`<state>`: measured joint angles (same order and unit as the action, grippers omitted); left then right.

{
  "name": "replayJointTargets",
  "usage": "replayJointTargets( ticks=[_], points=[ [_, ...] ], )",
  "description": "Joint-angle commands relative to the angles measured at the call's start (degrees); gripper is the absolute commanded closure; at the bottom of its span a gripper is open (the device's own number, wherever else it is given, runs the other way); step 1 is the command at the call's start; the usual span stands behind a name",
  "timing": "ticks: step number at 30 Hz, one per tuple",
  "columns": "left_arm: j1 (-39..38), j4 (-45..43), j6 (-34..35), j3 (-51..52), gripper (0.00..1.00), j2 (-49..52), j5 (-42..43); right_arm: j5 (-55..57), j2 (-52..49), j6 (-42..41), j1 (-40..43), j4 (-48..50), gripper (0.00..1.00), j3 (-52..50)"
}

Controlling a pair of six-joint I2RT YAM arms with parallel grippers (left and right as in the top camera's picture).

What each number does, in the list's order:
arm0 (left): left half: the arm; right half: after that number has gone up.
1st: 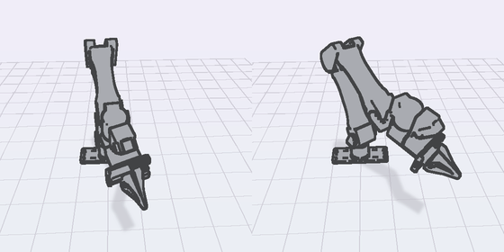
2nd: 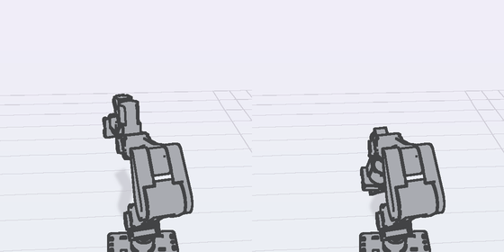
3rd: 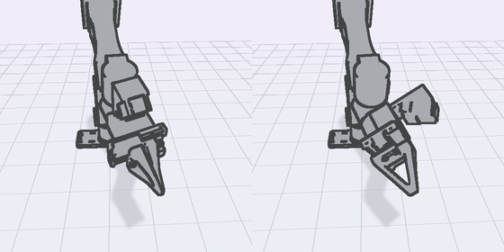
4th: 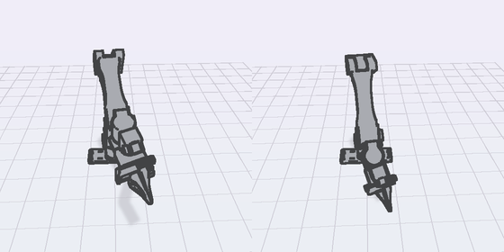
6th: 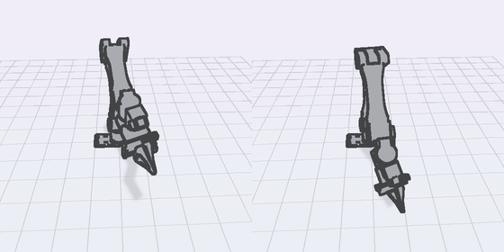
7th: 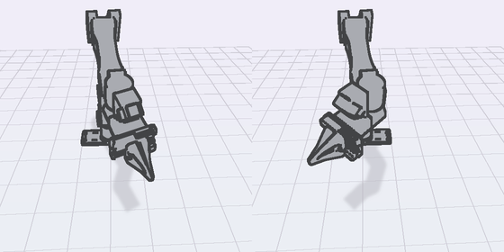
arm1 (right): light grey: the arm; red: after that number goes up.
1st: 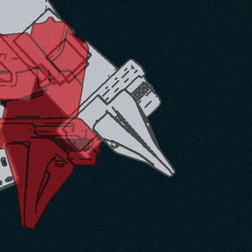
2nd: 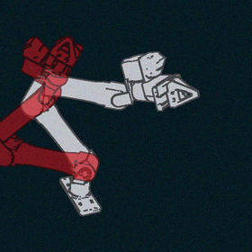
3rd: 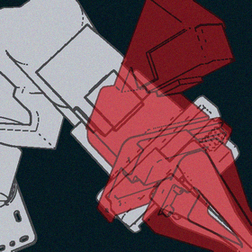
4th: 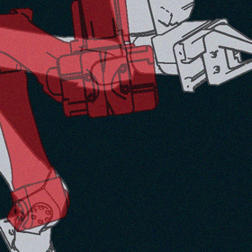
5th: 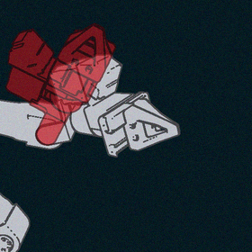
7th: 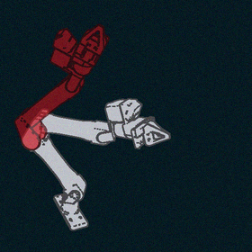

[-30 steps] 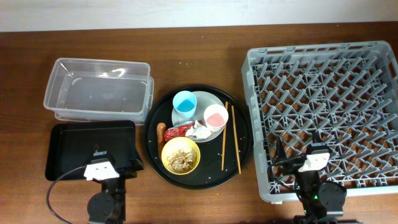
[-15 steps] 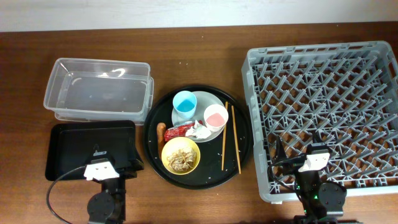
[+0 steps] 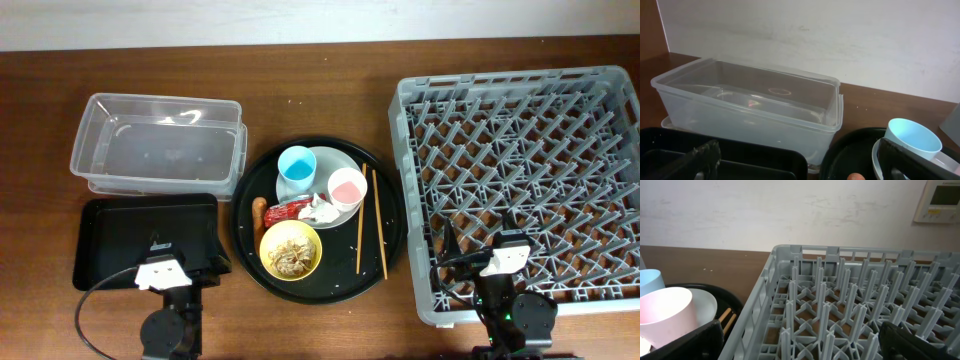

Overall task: Sort waste into correct bins and load items into the dishwasher rack
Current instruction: 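Reach left gripper to the white tissue on the round tray and grasp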

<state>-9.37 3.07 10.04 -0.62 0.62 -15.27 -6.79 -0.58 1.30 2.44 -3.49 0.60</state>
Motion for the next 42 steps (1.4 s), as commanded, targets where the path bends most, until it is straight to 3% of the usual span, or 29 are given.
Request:
replayJointTargets(
  ticks=[1, 4, 7, 9, 11, 12, 15, 17, 18, 19, 20, 21, 24, 26, 28, 33, 38, 42],
  points=[
    [-0.22, 0.13, -0.92, 0.13, 0.01, -0.28, -0.68, -0.52, 0.04, -0.22, 0.26, -0.22, 0.02, -0.28],
    [-0.22, 0.17, -0.87, 0.11, 0.01, -0.28, -0.57, -0.52, 0.04, -0.22, 0.26, -0.22, 0.02, -0.28],
    [-0.22, -1.05, -0.52, -2.45, 0.01, -0.28, 11.89, -0.52, 0.04, -0.22, 0.26, -0.22, 0.02, -0.28],
    [-0.22, 6.58, -0.57, -9.81, 0.01, 0.52, 14.69, -0.52, 0.04, -0.22, 0.26, -0.22, 0.02, -0.28],
    [-0.24, 17.14, -0.79, -23.78, 0.01, 6.45, 14.69, -0.52, 0.04, -0.22, 0.26, -0.22, 0.02, -0.28],
    [-0.24, 25.57, -0.79, -37.22, 0.01, 17.77, 16.83, -0.52, 0.04, -0.22, 0.26, -0.22, 0.02, -0.28],
    [-0.24, 50.34, -1.01, -60.3, 0.01, 46.4, 18.69, -0.52, 0.04, -0.22, 0.26, -0.22, 0.02, -0.28],
    [-0.24, 57.46, -0.94, -70.14, 0.01, 62.86, 19.71, -0.52, 0.04, -0.22, 0.26, -0.22, 0.02, -0.28],
    [-0.24, 57.57, -0.94, -72.39, 0.01, 68.7, 22.99, -0.52, 0.04, -0.22, 0.26, -0.22, 0.02, -0.28],
    [-0.28, 55.47, -0.94, -72.72, 0.1, 72.52, 26.29, -0.5, 0.04, -0.22, 0.26, -0.22, 0.02, -0.28],
    [-1.05, 53.05, -0.94, -72.72, 0.28, 75.67, 26.62, -0.52, 0.04, -0.22, 0.26, -0.22, 0.02, -0.28],
    [-3.17, 51.36, -0.96, -72.72, 0.32, 78.64, 26.51, -0.52, 0.04, -0.22, 0.26, -0.22, 0.02, -0.28],
    [-10.47, 46.64, -1.22, -72.72, 0.32, 85.0, 26.38, -0.52, 0.04, -0.22, 0.26, -0.22, 0.02, -0.28],
    [-15.23, 40.37, -9.7, -72.72, 0.31, 88.63, 24.39, -0.52, 0.04, -0.22, 0.26, -0.22, 0.02, -0.28],
    [-17.22, 36.15, -11.47, -72.72, 0.32, 89.64, 23.82, -0.52, 0.04, -0.22, 0.26, -0.22, 0.02, -0.28],
    [-23.12, 35.76, -23.32, -72.61, 0.37, 93.53, 23.32, -0.52, 0.04, -0.22, 0.26, -0.22, 0.02, -0.28],
    [-24.5, 33.4, -29.31, -72.63, 0.36, 95.06, 19.91, -0.5, 0.04, -0.22, 0.26, -0.22, 0.02, -0.28],
    [-24.35, 32.09, -29.88, -72.61, 0.36, 95.06, 19.93, -0.52, 0.04, -0.22, 0.26, -0.22, 0.02, -0.28]
  ],
)
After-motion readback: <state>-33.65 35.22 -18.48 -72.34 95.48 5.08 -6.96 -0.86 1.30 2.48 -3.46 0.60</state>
